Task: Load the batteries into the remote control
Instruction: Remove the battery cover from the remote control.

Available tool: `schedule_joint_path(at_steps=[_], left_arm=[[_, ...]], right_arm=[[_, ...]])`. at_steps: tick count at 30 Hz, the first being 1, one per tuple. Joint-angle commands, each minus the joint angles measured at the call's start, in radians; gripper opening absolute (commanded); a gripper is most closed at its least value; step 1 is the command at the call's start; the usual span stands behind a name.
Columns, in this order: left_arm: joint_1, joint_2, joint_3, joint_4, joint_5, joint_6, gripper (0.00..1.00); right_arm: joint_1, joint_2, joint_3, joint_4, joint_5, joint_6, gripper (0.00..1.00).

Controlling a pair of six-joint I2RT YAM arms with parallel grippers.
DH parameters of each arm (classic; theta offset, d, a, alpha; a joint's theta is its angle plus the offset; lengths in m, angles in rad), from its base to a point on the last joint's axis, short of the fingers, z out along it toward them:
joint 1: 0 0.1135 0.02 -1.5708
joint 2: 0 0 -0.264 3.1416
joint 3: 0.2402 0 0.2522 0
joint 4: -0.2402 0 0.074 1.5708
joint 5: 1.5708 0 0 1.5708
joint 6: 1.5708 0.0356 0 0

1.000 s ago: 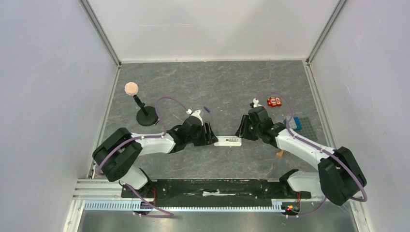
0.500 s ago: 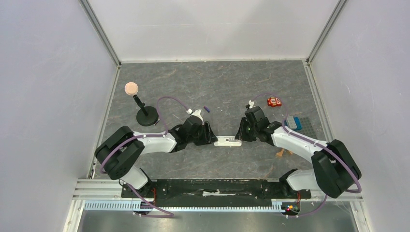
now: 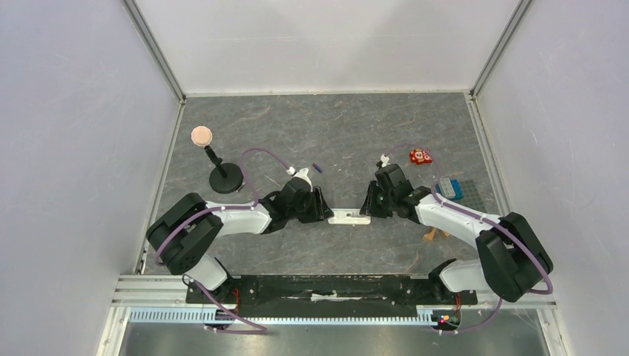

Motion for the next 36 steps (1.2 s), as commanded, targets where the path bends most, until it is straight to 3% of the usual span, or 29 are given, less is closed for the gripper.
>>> schedule_joint_path(at_steps=[1, 5, 9, 12, 16, 27, 36], left_arm=[[0.003, 0.026, 0.007, -0.012, -0.016, 0.001, 0.52], [0.003, 0.033, 0.007, -0.011, -0.016, -0.002, 0.52], [0.003, 0.039, 0.007, -0.011, -0.018, -0.008, 0.5], [0.003, 0.044, 0.008, -0.012, -0.021, -0.01, 0.49], [0.003, 0.048, 0.007, -0.011, -0.023, -0.012, 0.49], [0.003, 0.056, 0.006, -0.011, -0.025, -0.017, 0.48], [0.003, 0.063, 0.007, 0.001, -0.014, -0.025, 0.48]], right_arm=[[0.005, 0.001, -0.008, -0.012, 0.024, -0.006, 0.24], [0.005, 0.001, -0.009, -0.024, 0.027, -0.01, 0.23], [0.004, -0.007, -0.016, -0.026, 0.032, -0.018, 0.07], [0.005, -0.009, -0.015, -0.029, 0.031, -0.021, 0.03], [0.005, -0.012, -0.003, -0.045, 0.044, -0.027, 0.05], [0.004, -0.021, 0.013, -0.075, 0.068, -0.039, 0.23], [0.006, 0.004, -0.021, -0.041, 0.036, -0.015, 0.21]])
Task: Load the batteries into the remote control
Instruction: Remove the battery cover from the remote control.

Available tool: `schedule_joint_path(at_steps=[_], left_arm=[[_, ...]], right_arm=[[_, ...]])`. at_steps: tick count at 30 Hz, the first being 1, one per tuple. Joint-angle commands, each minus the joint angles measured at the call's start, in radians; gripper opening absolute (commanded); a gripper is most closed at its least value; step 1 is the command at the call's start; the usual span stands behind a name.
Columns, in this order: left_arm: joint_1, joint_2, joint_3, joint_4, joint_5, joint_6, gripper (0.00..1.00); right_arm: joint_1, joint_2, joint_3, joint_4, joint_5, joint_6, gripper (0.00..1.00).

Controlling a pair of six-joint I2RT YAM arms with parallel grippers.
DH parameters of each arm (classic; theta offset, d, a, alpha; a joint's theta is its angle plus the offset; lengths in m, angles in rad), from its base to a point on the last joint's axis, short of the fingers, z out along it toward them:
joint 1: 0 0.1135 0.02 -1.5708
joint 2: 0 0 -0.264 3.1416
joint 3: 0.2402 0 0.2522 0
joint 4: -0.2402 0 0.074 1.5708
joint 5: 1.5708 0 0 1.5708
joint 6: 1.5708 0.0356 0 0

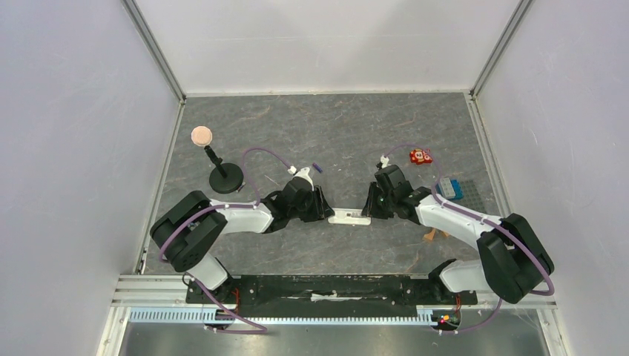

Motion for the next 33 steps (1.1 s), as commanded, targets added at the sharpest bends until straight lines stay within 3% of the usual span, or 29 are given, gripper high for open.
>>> schedule_joint_path(at_steps=[1, 13, 25, 33], left_arm=[[0.003, 0.034, -0.003, -0.035, -0.013, -0.025, 0.48], [0.002, 0.058, -0.032, 0.05, 0.042, -0.053, 0.44], [-0.017, 0.094, -0.046, 0.085, 0.051, -0.056, 0.38], [-0.041, 0.084, 0.008, -0.09, -0.075, -0.027, 0.37]], right_arm=[[0.0, 0.015, -0.026, -0.013, 0.007, 0.003, 0.21], [0.0, 0.019, -0.129, 0.101, -0.091, 0.06, 0.2], [0.0, -0.047, -0.237, 0.417, -0.272, 0.156, 0.2], [0.0, -0.107, -0.234, 0.498, -0.301, 0.188, 0.19]])
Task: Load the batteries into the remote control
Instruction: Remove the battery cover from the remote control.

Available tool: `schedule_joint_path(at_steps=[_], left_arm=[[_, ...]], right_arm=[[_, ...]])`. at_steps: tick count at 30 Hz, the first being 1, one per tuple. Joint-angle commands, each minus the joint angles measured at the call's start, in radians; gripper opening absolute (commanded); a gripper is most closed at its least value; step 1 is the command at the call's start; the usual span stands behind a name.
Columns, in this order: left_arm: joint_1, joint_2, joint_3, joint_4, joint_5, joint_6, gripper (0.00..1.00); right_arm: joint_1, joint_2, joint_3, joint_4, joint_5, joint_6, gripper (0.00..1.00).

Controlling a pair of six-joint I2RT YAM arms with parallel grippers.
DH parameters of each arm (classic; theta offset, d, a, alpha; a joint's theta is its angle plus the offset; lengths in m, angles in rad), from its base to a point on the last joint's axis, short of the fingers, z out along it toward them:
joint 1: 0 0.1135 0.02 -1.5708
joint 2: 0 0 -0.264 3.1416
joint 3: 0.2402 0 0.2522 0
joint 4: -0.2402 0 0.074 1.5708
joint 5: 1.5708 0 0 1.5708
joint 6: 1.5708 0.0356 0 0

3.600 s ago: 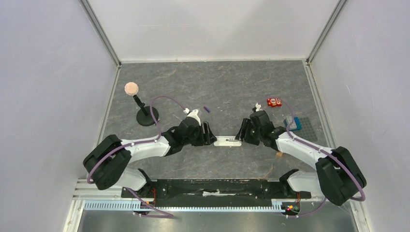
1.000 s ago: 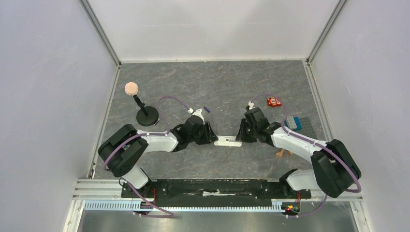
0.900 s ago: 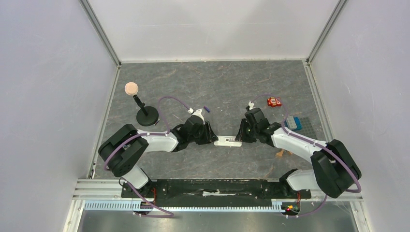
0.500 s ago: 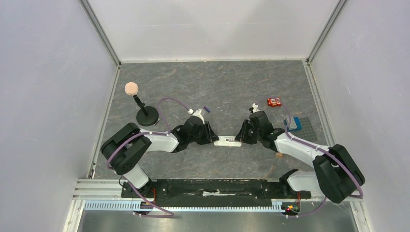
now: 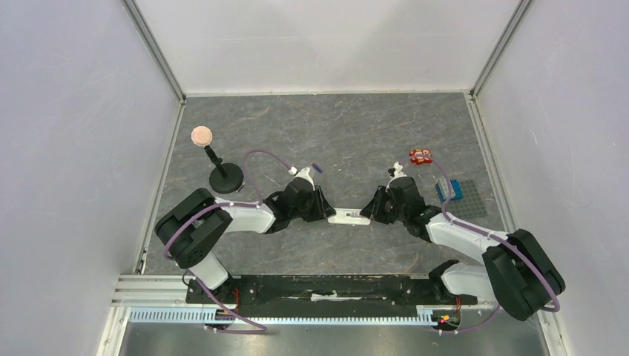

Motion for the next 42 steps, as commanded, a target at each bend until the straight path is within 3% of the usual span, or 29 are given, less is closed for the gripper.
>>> schedule_joint_path(at_steps=[1, 17, 24, 35, 42], left_arm=[[-0.042, 0.038, 0.03, -0.202, -0.113, 0.028, 0.37], [-0.074, 0.064, 0.09, -0.343, -0.206, 0.058, 0.36], [-0.074, 0.06, 0.092, -0.347, -0.215, 0.053, 0.36], [-0.074, 0.064, 0.103, -0.376, -0.216, 0.047, 0.37], [-0.074, 0.07, 0.11, -0.375, -0.209, 0.049, 0.37]], right_arm=[[0.04, -0.002, 0.002, 0.146, -0.18, 0.074, 0.19], [0.04, -0.063, 0.05, 0.075, -0.129, 0.095, 0.19], [0.04, -0.098, 0.097, -0.051, 0.012, 0.044, 0.2], [0.04, -0.087, 0.16, -0.181, 0.25, -0.056, 0.33], [0.037, -0.042, 0.174, -0.183, 0.312, -0.117, 0.39]])
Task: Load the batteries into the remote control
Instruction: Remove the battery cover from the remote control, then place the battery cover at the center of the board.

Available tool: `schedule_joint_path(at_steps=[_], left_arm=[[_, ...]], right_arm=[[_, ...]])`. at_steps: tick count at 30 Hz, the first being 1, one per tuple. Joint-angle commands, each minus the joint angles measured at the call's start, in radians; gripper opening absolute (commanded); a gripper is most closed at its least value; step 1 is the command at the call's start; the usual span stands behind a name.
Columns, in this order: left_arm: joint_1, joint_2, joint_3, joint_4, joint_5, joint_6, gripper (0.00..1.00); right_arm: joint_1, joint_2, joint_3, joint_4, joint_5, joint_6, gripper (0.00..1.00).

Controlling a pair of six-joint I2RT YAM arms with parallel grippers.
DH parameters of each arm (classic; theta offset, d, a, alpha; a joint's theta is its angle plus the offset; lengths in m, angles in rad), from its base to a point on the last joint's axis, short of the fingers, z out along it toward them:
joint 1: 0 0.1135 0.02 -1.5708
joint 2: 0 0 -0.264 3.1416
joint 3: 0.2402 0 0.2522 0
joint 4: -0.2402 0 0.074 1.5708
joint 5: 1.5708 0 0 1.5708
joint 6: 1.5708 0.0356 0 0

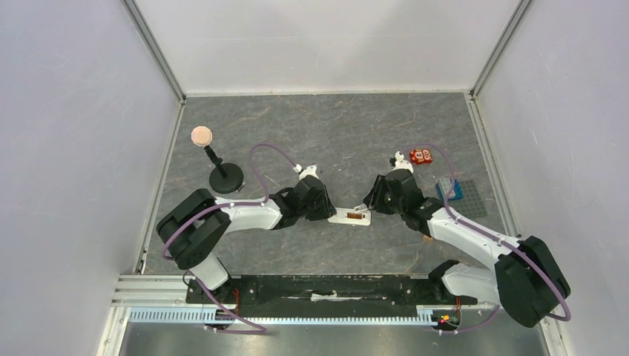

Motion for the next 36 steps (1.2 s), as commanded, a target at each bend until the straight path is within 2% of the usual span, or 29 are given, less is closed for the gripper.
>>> schedule_joint_path(at_steps=[1, 17, 25, 36], left_arm=[[-0.009, 0.071, -0.018, -0.137, -0.056, 0.039, 0.37], [-0.009, 0.048, -0.028, -0.155, -0.062, 0.043, 0.37], [-0.009, 0.006, -0.019, -0.175, -0.07, 0.065, 0.37], [-0.009, -0.116, 0.026, -0.225, -0.084, 0.112, 0.39]], right_arm=[[-0.001, 0.032, 0.048, -0.003, 0.082, -0.054, 0.4], [-0.034, 0.082, -0.023, 0.075, 0.288, -0.067, 0.41], [-0.047, 0.103, 0.019, -0.045, 0.367, -0.063, 0.52], [-0.057, 0.207, 0.044, -0.141, 0.383, -0.131, 0.54]])
